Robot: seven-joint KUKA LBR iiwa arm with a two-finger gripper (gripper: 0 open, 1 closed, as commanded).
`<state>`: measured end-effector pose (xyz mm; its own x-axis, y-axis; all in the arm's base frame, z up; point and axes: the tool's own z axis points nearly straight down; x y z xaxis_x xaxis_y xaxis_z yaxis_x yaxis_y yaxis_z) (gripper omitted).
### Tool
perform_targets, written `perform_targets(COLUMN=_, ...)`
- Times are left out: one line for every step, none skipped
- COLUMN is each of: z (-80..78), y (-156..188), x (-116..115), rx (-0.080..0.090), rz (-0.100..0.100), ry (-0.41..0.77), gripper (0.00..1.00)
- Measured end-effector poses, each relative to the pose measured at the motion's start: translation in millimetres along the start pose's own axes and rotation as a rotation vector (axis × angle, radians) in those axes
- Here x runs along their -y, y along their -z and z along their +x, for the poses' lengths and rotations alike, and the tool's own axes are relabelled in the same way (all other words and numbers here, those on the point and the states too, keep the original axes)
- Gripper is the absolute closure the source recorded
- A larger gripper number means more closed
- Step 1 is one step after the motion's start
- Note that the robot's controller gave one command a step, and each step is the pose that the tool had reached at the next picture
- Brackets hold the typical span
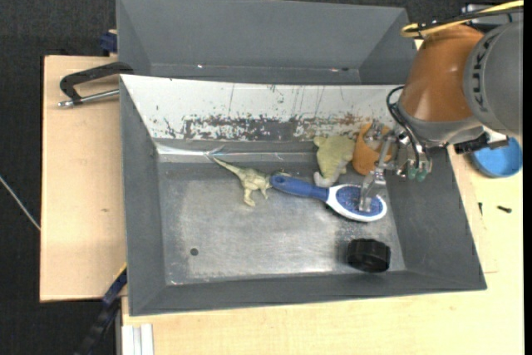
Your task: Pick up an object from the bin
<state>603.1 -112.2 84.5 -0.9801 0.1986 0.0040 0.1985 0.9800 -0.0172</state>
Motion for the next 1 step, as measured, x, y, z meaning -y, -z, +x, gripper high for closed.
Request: perform_targets(z=0.4, y=0.4, x=1.3, rx=0.011, rz=-0.013, ry=0.044, gripper=0.0)
